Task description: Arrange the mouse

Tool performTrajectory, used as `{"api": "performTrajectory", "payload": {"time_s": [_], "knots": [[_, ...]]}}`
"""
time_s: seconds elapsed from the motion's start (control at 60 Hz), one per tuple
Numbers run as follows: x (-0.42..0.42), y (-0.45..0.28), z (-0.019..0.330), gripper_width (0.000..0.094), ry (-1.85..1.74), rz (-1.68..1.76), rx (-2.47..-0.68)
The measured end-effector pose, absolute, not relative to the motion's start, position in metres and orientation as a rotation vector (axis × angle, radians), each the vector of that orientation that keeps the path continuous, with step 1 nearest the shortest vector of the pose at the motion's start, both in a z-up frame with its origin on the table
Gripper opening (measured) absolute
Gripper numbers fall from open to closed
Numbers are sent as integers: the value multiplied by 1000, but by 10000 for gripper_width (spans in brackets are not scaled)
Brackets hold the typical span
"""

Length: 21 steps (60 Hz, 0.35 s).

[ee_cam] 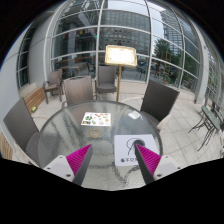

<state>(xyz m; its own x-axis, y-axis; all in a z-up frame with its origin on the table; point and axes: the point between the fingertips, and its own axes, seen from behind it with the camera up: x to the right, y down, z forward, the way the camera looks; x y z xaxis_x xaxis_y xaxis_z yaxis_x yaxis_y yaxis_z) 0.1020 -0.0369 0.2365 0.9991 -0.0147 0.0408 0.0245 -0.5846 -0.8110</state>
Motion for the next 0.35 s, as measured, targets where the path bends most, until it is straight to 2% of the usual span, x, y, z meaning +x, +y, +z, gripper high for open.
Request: {"api": "performTrajectory", "payload": {"time_s": [0.35], "knots": [[59, -87, 236, 862, -51, -58, -2193]]}}
